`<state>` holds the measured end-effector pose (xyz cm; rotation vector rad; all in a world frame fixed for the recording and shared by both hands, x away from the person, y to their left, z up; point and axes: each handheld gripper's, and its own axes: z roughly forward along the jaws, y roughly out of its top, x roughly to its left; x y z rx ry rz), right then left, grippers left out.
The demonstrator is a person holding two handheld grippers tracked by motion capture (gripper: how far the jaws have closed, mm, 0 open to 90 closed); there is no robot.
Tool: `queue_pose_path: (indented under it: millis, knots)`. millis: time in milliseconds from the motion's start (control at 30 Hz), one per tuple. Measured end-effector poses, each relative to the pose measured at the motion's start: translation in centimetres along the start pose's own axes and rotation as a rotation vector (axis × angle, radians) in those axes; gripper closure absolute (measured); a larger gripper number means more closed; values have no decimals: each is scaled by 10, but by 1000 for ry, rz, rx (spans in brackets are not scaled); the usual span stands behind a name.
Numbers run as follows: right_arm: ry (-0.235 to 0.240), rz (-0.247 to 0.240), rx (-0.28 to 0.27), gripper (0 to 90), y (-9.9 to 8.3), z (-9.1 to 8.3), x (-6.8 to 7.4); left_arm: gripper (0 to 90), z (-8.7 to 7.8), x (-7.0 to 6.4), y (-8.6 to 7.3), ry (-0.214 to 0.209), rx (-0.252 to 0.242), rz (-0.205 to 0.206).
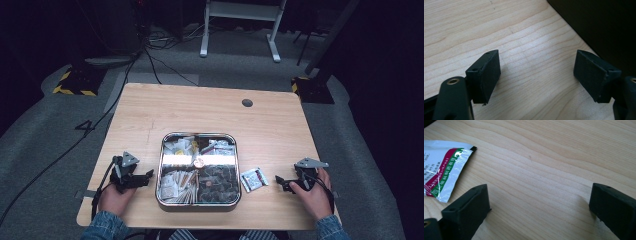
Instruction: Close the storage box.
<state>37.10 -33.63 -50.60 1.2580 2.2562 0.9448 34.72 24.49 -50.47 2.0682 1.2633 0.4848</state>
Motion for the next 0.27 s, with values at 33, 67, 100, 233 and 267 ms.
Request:
queue_pose_path:
  millis: [33,67,100,233,267]
  knots:
    - [0,-1,1,27,0,0,0,220,0,0,0,-2,2,0]
    - [1,0,0,27,0,0,0,220,0,0,0,0,0,-1]
    - [1,-1,0,27,0,0,0,220,0,0,0,0,0,-1]
    - [1,0,0,28,0,0,0,220,0,0,0,-2,-2,-2]
    - [1,-1,0,27,0,0,0,220,0,0,0,-2,-2,-2]
